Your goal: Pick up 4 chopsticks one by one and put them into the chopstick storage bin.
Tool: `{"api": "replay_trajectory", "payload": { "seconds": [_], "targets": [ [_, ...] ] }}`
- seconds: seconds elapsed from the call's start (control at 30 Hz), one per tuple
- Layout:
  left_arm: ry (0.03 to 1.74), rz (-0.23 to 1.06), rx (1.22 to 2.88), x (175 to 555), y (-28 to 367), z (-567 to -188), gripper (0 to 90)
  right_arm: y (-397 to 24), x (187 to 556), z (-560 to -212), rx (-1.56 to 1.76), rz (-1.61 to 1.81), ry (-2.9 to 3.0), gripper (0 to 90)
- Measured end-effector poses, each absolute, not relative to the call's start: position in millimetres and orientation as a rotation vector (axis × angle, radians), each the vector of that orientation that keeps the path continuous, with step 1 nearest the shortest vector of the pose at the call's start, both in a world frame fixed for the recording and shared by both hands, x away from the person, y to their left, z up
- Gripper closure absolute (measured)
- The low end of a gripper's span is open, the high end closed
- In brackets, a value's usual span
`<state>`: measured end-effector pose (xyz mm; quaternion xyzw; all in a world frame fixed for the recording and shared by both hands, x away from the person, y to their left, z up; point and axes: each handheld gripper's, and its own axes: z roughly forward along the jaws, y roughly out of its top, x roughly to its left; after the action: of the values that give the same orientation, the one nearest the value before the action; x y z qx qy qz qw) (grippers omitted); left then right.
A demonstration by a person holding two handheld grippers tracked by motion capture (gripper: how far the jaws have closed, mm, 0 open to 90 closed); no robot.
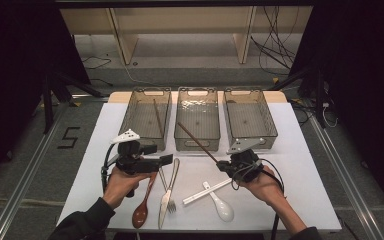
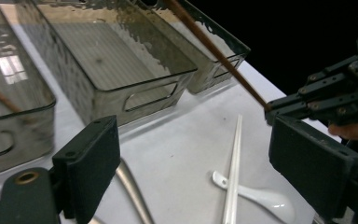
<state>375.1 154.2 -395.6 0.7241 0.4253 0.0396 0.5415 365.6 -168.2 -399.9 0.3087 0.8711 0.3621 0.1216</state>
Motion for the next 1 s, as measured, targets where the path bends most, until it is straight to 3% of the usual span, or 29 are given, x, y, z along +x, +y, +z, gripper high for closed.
{"api": "replay_trajectory", "payload": {
  "seconds": [0.57,1.0],
  "targets": [
    [1.017,-0.005,1.691,392.6,118.0,-398.2,22.1,-145.0,357.5,-398.1,0.849,1.172,2.527,86.6],
    [0.997,-0.083,1.671,391.7,115.1,-400.3,46.1,-129.7,352.7,-398.7,0.805,1.221,2.522,86.5]
  ]
}}
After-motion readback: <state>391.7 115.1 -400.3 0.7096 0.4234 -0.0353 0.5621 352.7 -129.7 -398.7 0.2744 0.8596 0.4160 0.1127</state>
